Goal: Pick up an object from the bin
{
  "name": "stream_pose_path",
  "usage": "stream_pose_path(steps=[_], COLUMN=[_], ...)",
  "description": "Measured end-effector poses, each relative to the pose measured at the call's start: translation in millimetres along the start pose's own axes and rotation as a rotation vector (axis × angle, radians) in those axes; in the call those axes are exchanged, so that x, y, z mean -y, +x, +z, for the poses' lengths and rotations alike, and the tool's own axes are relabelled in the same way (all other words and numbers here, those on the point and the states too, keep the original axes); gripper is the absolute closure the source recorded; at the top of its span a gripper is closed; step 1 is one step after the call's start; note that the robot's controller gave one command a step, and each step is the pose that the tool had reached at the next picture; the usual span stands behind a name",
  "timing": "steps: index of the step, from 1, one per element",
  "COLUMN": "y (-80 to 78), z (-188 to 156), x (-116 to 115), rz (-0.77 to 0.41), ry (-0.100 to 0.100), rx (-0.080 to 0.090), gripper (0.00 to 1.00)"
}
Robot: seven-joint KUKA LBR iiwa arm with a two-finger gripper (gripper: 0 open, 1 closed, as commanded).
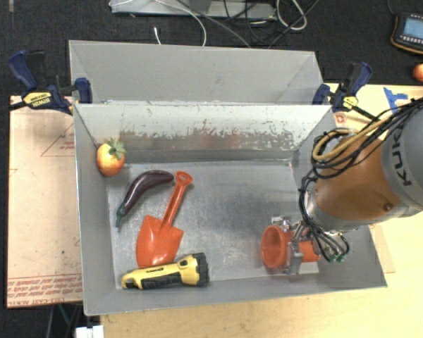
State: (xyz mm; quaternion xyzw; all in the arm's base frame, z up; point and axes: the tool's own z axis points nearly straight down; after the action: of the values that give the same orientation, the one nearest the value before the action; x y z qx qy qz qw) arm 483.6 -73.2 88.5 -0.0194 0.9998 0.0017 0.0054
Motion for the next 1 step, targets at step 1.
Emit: stream_pose_path(steps=[1], y=[-0.3], z=[-9.3], x=[-0.5], rz=[-0.001], ry=[-0.001], rx=[0.000], gripper=[1.00])
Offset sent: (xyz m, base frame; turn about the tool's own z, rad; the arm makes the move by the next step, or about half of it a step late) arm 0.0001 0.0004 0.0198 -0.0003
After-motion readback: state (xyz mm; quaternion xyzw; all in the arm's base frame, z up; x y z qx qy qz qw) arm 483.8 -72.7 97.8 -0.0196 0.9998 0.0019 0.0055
